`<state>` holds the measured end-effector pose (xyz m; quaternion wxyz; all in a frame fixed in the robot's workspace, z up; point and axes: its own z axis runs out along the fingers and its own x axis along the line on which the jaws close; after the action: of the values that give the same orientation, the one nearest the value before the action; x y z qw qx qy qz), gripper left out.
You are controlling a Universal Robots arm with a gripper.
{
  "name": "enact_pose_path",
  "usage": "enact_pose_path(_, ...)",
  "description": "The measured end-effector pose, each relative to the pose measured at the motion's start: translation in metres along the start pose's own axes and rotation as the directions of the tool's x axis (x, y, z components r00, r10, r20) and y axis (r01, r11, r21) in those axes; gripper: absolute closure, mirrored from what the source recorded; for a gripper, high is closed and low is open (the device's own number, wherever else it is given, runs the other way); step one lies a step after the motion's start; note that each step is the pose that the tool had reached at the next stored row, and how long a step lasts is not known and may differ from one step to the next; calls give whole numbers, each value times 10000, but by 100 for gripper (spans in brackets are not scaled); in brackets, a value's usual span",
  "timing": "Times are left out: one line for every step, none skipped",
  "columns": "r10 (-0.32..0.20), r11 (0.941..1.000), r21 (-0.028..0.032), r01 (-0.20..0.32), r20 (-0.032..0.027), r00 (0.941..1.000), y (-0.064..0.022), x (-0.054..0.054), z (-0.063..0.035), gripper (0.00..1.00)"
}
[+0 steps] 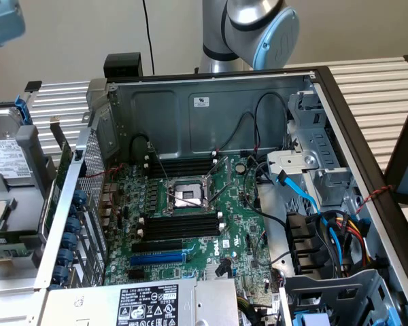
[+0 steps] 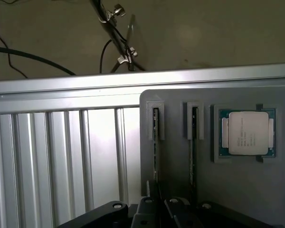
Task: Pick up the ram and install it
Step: 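Pick up the ram and move it above insertion slot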
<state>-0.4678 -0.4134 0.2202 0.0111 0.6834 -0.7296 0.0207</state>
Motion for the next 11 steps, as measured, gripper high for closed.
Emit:
enact_pose_path(0,10000,2,0,-6,10000,0,0,-1,88)
enact_pose_path(0,10000,3,0,-13,10000,0,0,-2,88)
enact_pose_path(0,10000,2,0,-19,10000,0,0,-4,88)
enact_pose_path(0,10000,1,0,-24,10000,0,0,-6,88)
enact_pose_path(0,10000,0,0,-31,10000,0,1,-10,88)
enact_pose_path(0,10000,1,0,-35,10000,0,1,-14,88)
enact_pose_path(0,10000,1,0,-40,10000,0,1,-18,88)
enact_pose_path(0,10000,3,0,-44,10000,0,1,-21,88)
enact_pose_path(-1,10000,3,1,-50,10000,0,1,-25,88)
enact_pose_path(-1,10000,4,1,-54,10000,-1,1,-29,88)
enact_pose_path(-1,10000,4,1,-58,10000,-1,1,-32,88)
